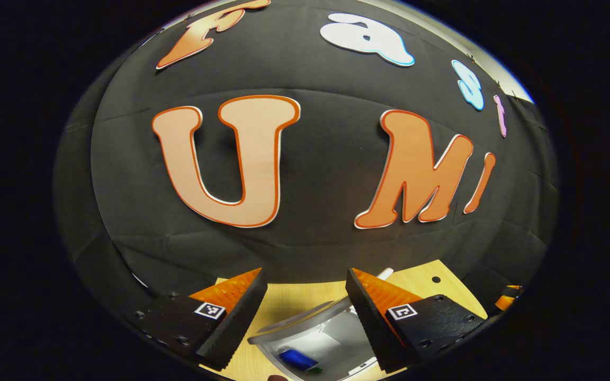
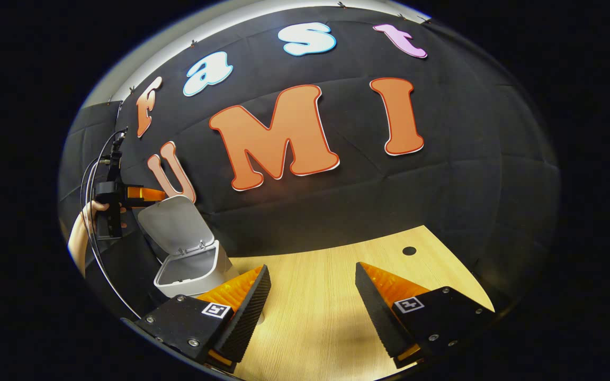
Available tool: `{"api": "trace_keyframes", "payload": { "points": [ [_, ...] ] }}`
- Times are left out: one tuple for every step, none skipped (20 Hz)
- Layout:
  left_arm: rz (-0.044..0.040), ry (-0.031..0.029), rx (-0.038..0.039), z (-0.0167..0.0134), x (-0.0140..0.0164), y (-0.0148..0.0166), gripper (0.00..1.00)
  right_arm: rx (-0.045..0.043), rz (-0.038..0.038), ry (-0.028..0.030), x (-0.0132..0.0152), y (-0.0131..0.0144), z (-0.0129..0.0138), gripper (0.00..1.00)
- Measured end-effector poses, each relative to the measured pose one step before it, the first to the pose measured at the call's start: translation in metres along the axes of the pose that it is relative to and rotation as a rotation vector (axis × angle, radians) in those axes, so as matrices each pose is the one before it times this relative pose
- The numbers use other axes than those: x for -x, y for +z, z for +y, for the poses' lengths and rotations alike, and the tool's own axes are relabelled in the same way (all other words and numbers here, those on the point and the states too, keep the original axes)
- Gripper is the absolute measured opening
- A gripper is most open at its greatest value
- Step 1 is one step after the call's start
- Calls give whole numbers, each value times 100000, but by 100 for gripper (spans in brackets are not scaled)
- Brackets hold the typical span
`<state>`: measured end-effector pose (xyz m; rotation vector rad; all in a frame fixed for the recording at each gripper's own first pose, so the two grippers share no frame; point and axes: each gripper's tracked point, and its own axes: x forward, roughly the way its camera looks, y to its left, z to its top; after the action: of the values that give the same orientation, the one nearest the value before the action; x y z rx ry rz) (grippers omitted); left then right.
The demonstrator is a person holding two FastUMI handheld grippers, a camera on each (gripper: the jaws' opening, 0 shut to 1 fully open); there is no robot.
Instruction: Press the lid of the desktop garbage bin to open it, pick up the crumpled paper on the desktop and throw it into the bin, then pick up the pop can on the desktop and drop it into the bin, and finally close the garbage bin lid.
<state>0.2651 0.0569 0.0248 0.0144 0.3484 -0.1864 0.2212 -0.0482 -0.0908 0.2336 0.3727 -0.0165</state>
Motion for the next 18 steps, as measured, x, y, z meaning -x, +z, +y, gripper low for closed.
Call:
{"api": "trace_keyframes", "payload": {
  "points": [
    [345,-1154,-317,-451,221,-625,95,-209,33,630,96,42,230,96],
    [622,-923,-142,-424,202,-672,95,-92,5,535,37,3,193,96],
    [734,-771,-114,-394,162,-771,95,5,-17,233,88,-6,144,96],
    [953,-168,100,-280,174,-823,95,85,34,287,101,-30,28,96],
    [566,-162,591,-239,90,-835,95,131,46,291,65,32,178,96],
    [808,-845,646,-472,141,-852,95,203,49,283,100,-73,78,96],
    [992,-969,442,-531,79,-1032,95,246,187,176,83,-9,50,96],
    [1208,-811,97,-475,-7,-1034,95,208,154,263,111,16,85,96],
    [934,-283,-92,-313,-45,-1051,95,112,135,190,161,-101,-15,96],
    [1064,-340,-77,-303,-166,-942,95,86,67,127,56,-11,34,96],
    [994,-40,7,-269,67,-1066,95,51,92,149,134,-64,-71,96],
    [672,224,375,-221,-171,-944,95,105,146,216,-11,7,27,96],
    [638,-133,428,-205,-131,-1124,95,75,95,212,75,-120,26,96],
    [100,646,1158,-168,-282,-910,95,-81,370,14,-52,-79,23,96],
    [1471,-202,939,-186,-277,-1141,95,-20,221,310,-15,-31,-57,96],
    [1324,-396,844,-225,-296,-1011,95,24,299,221,-45,-30,65,96],
    [1016,-37,763,-99,-272,-872,96,22,118,706,63,-49,89,96],
    [1376,393,506,40,-269,-880,96,-207,-356,808,-1,150,176,96]
  ]
}}
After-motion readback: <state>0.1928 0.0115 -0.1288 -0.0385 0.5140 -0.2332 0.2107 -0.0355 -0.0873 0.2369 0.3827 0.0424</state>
